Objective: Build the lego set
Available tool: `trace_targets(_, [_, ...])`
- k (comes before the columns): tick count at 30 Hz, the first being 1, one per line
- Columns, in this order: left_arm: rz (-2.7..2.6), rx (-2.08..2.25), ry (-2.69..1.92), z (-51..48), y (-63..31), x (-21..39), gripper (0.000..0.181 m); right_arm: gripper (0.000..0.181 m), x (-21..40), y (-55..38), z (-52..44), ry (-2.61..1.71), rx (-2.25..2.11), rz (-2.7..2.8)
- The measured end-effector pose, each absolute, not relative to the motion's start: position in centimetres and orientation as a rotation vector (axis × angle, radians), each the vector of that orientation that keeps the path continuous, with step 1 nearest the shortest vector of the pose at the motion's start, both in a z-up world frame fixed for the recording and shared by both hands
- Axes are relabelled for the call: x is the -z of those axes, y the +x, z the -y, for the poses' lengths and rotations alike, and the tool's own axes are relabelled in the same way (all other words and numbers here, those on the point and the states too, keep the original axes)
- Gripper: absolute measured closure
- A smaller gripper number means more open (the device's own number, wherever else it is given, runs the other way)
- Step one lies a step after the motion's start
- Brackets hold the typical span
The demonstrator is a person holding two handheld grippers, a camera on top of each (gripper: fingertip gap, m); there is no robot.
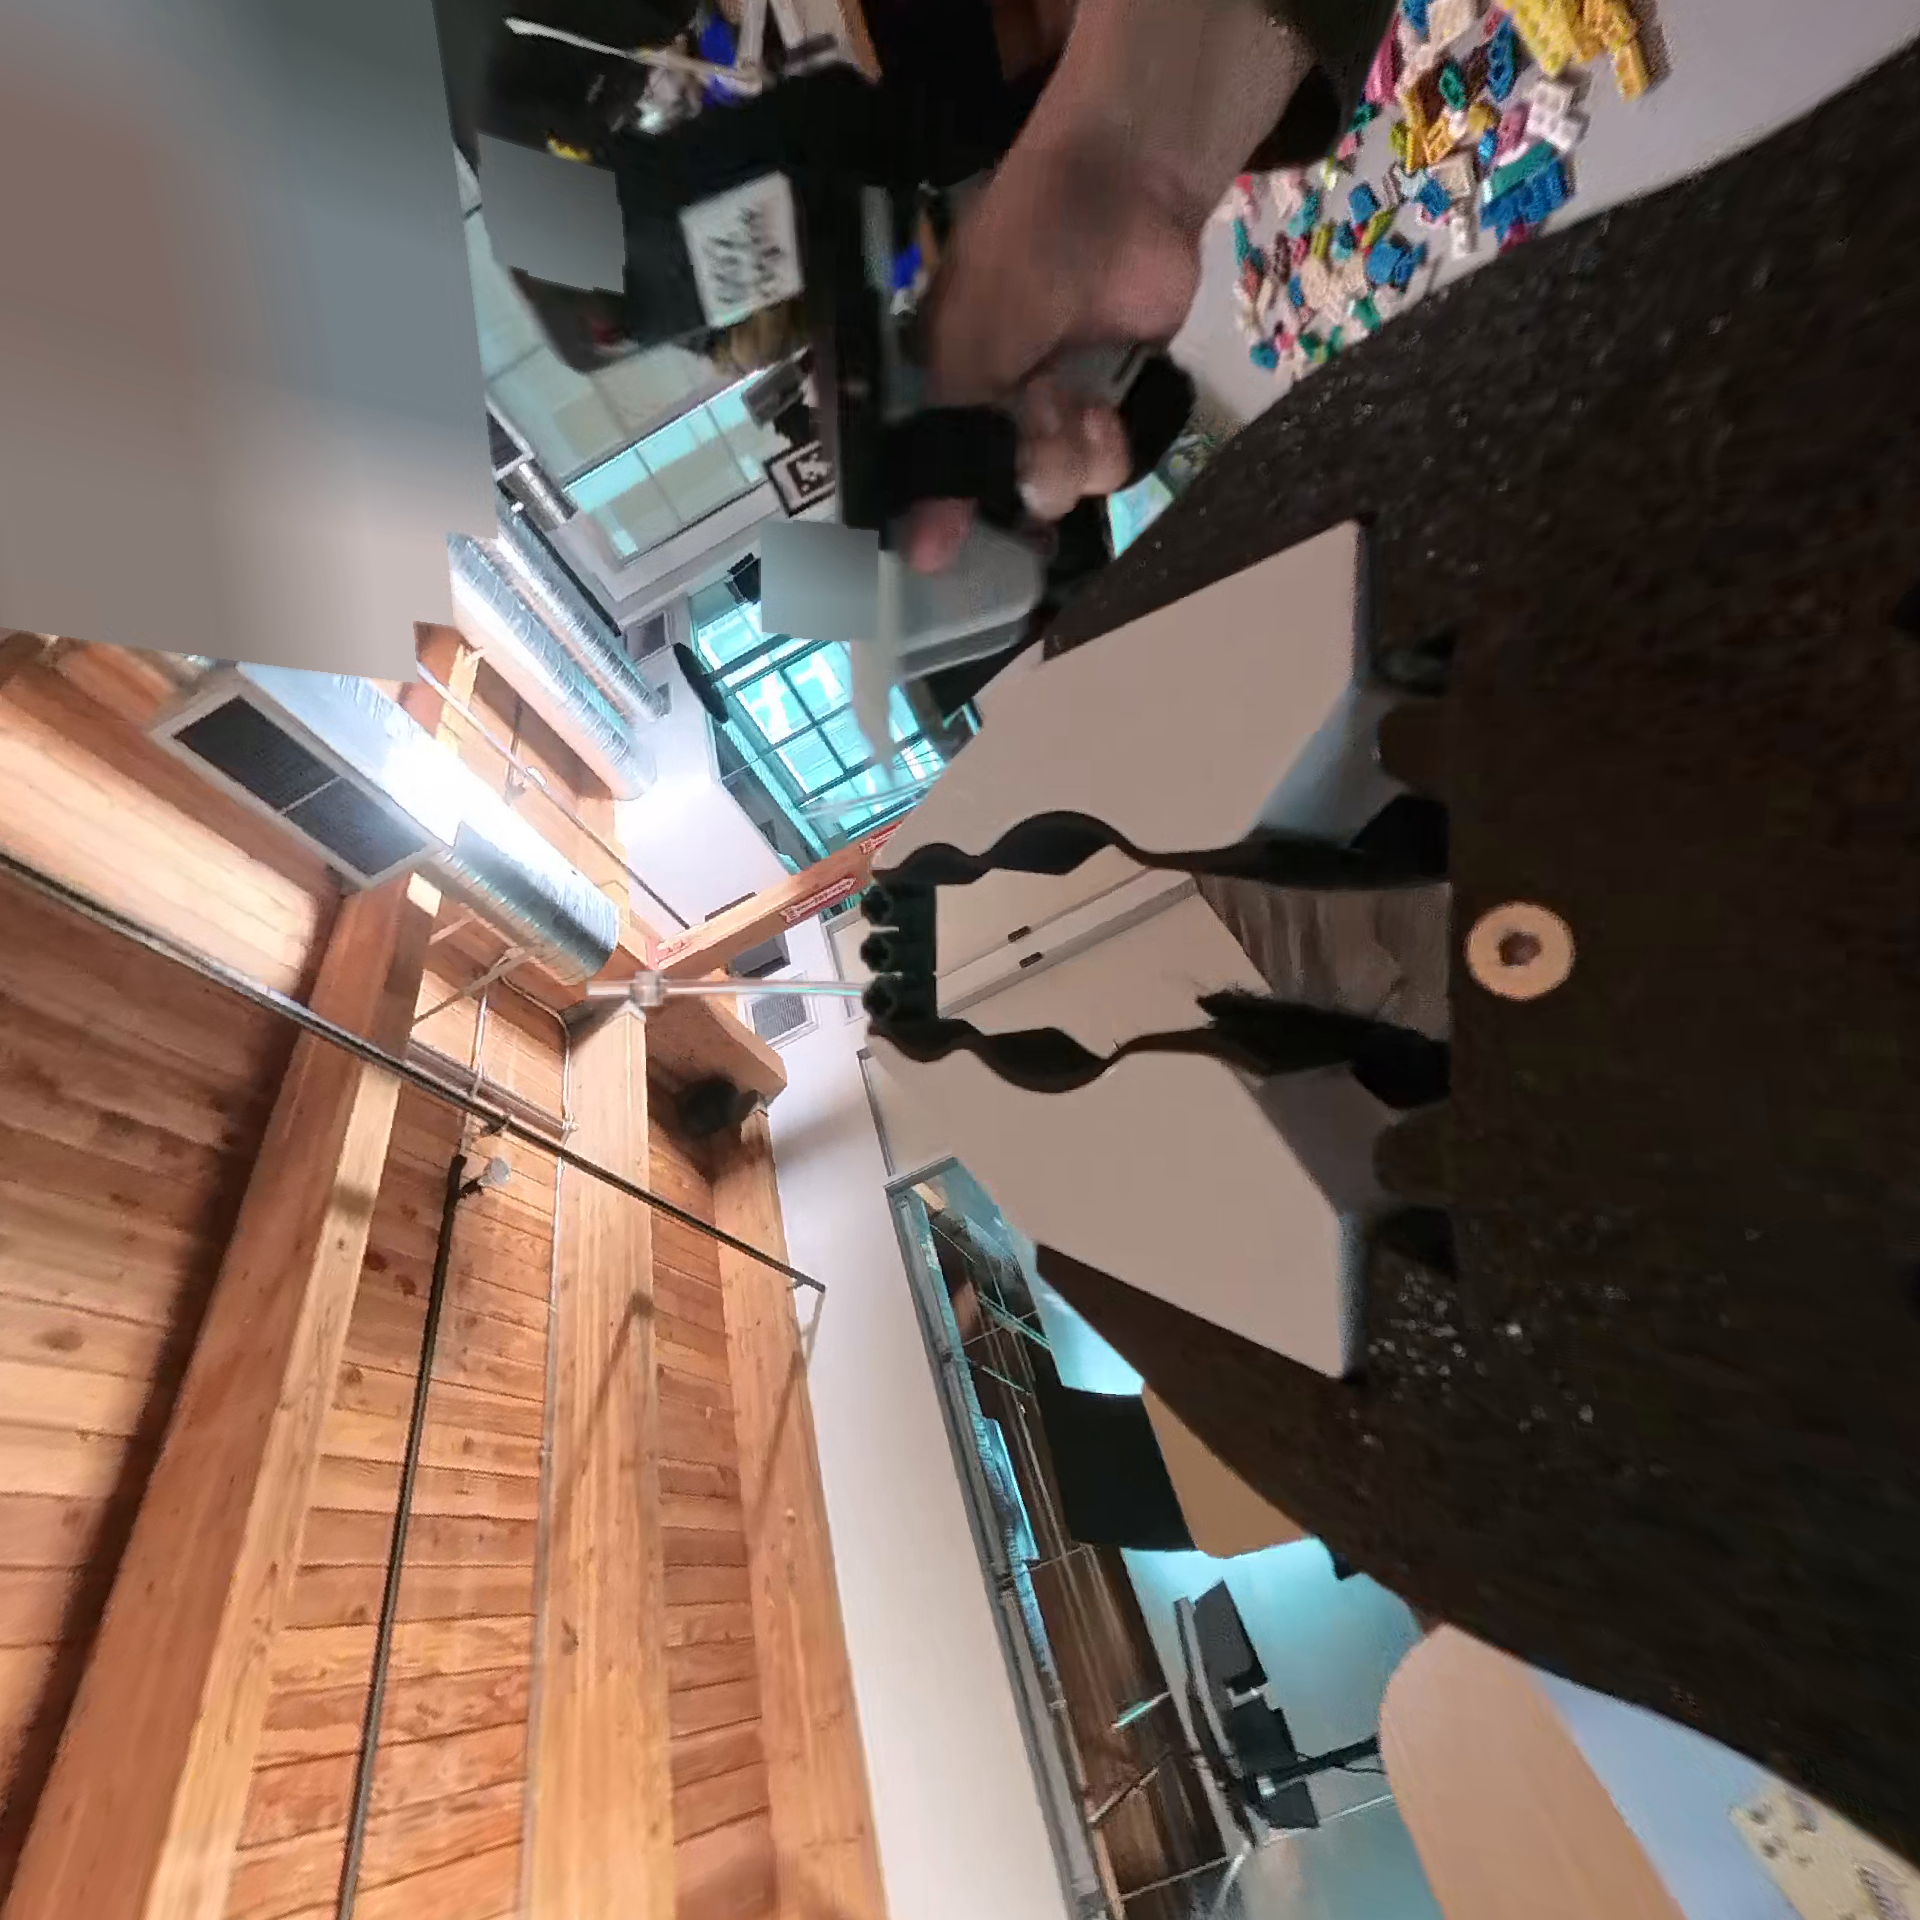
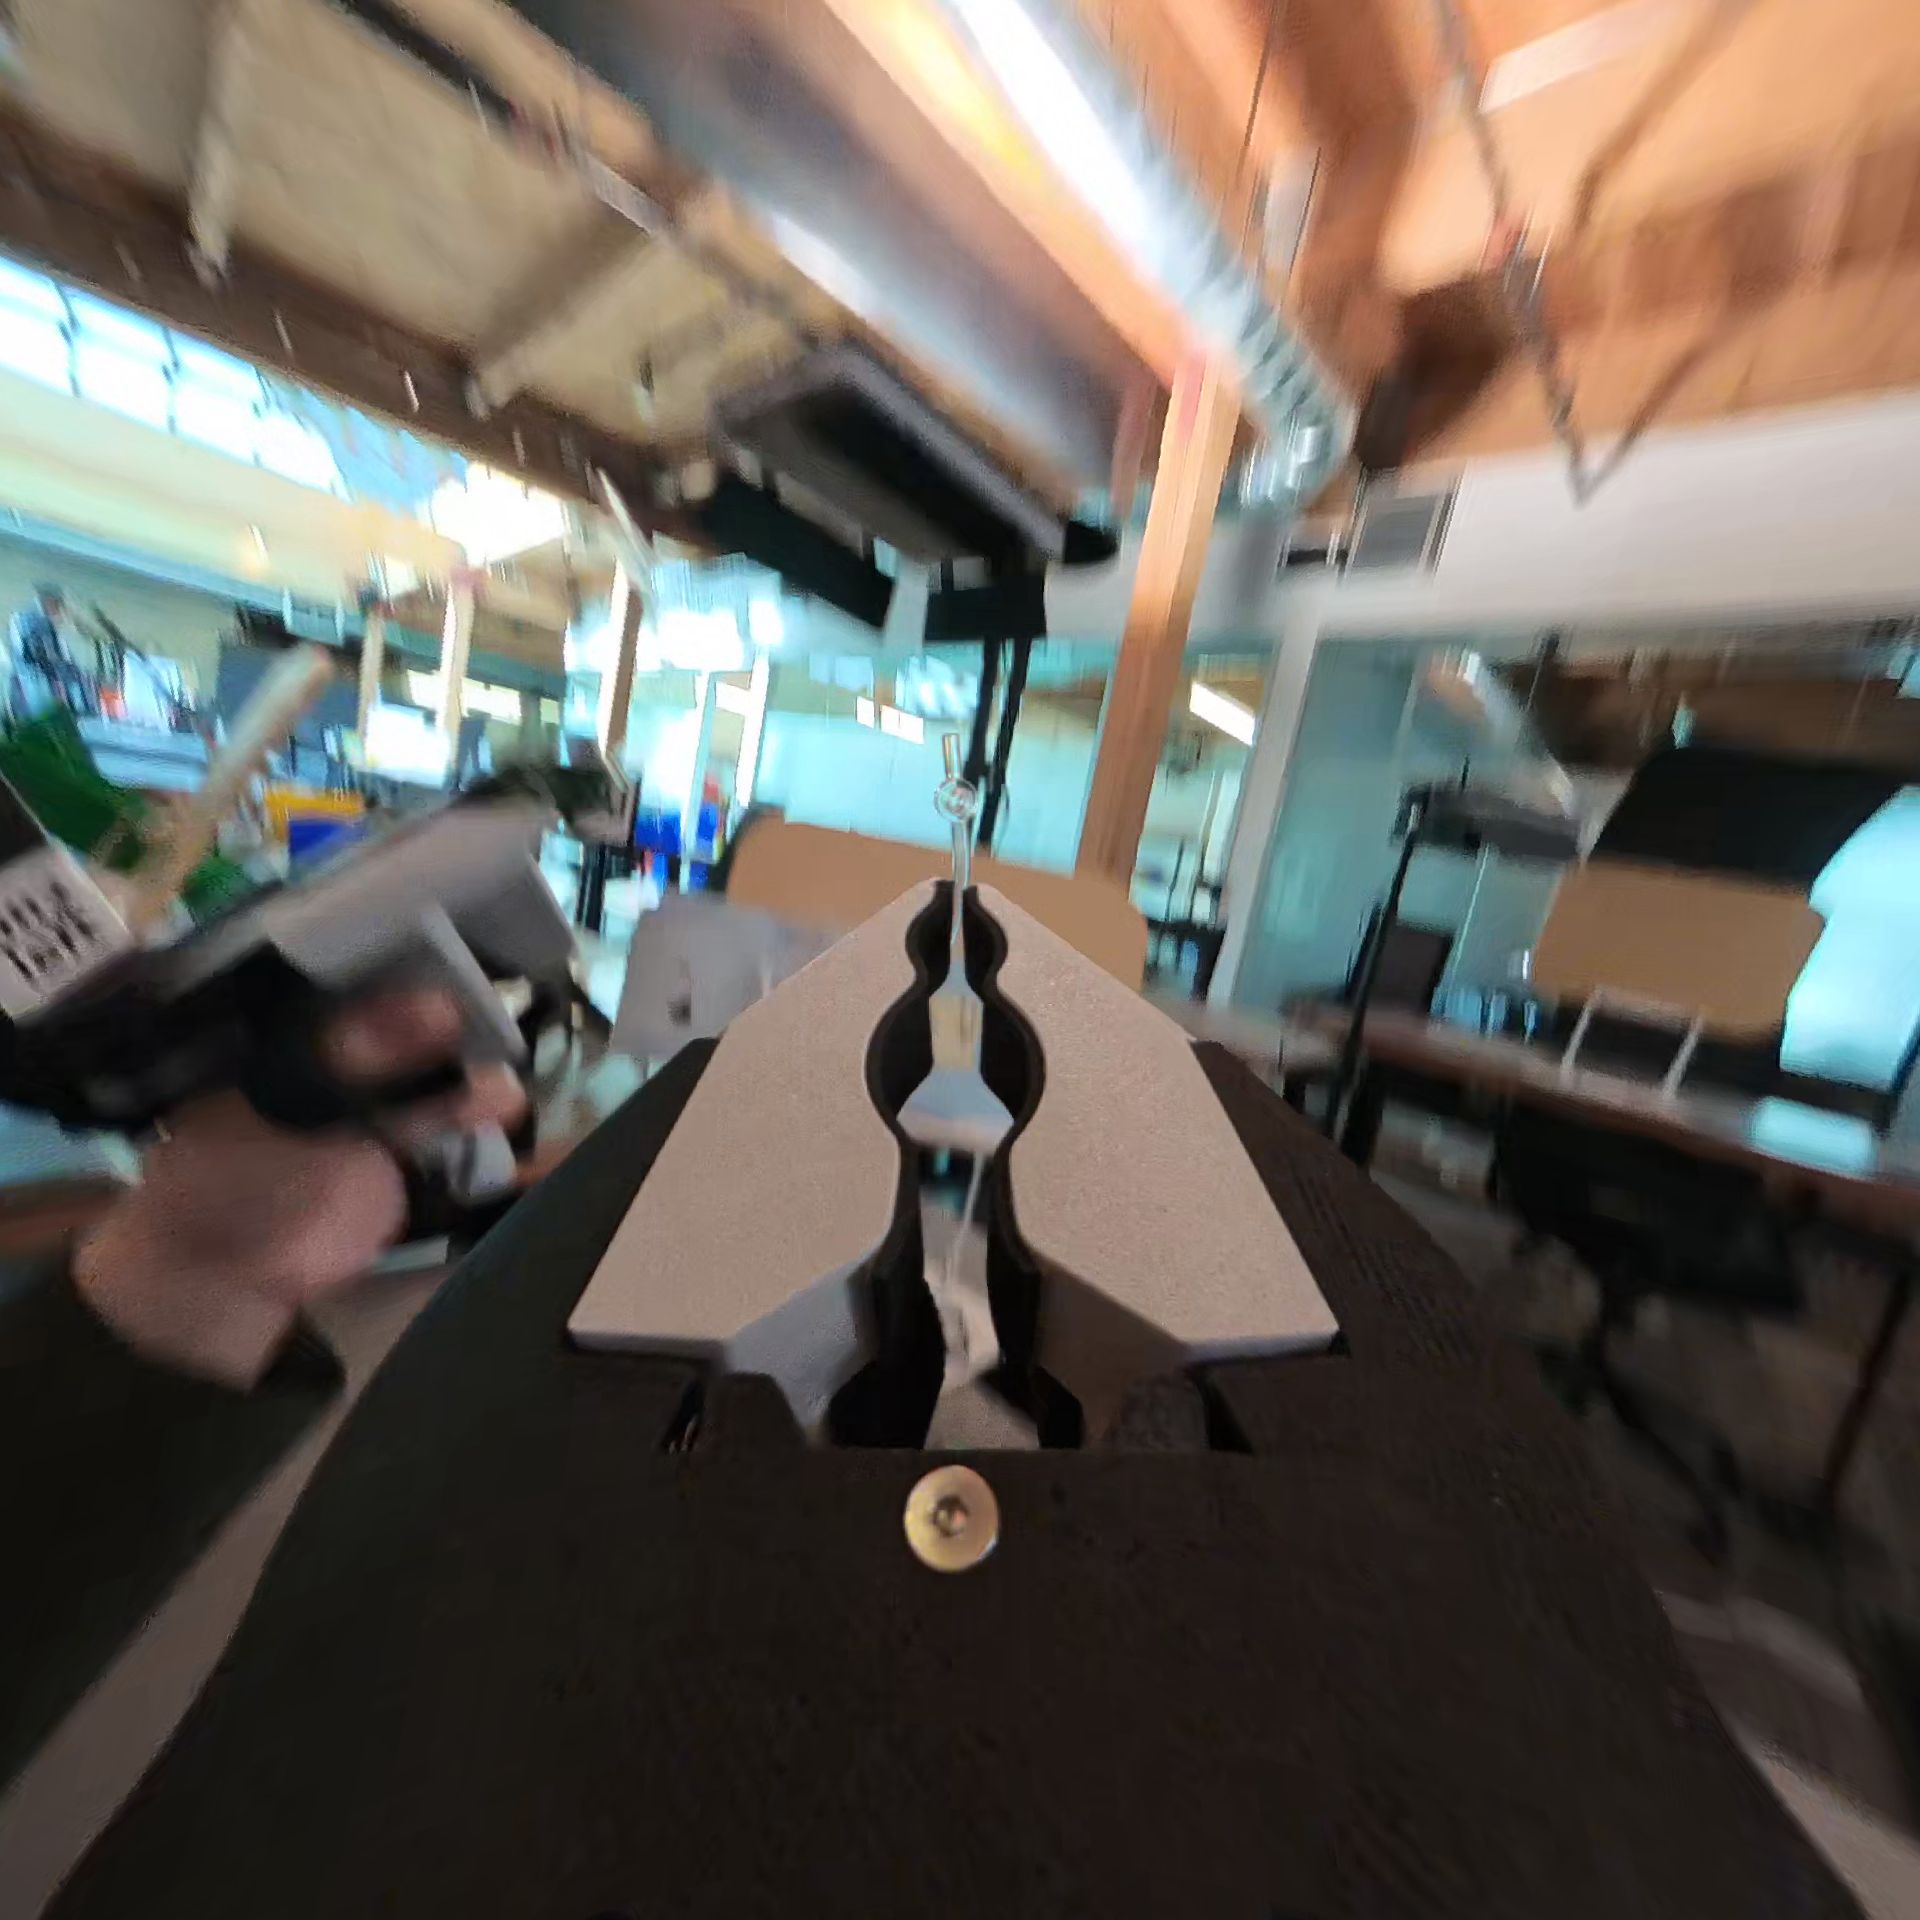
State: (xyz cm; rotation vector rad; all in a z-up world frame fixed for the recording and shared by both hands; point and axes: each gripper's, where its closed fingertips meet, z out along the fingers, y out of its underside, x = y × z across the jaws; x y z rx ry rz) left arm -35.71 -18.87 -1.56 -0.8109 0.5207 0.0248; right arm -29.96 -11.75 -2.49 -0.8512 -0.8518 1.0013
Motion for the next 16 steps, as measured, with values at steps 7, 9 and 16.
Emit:
trace_targets(7, [-0.604,-0.157,-0.741,17.2,-32.0,2.3,0.158,0.181,-2.6,-26.2,15.1,-0.5,-1.062,0.531])
trace_targets(9, [-0.578,-0.181,-0.648,17.9,-31.7,1.9,0.158,0.181,-2.7,-26.0,15.0,-0.483,-1.114,0.512])
trace_targets(16, [-0.498,-0.342,-0.466,18.8,-31.1,1.9,0.159,0.181,-2.3,-27.8,16.1,-0.481,-1.14,0.567])
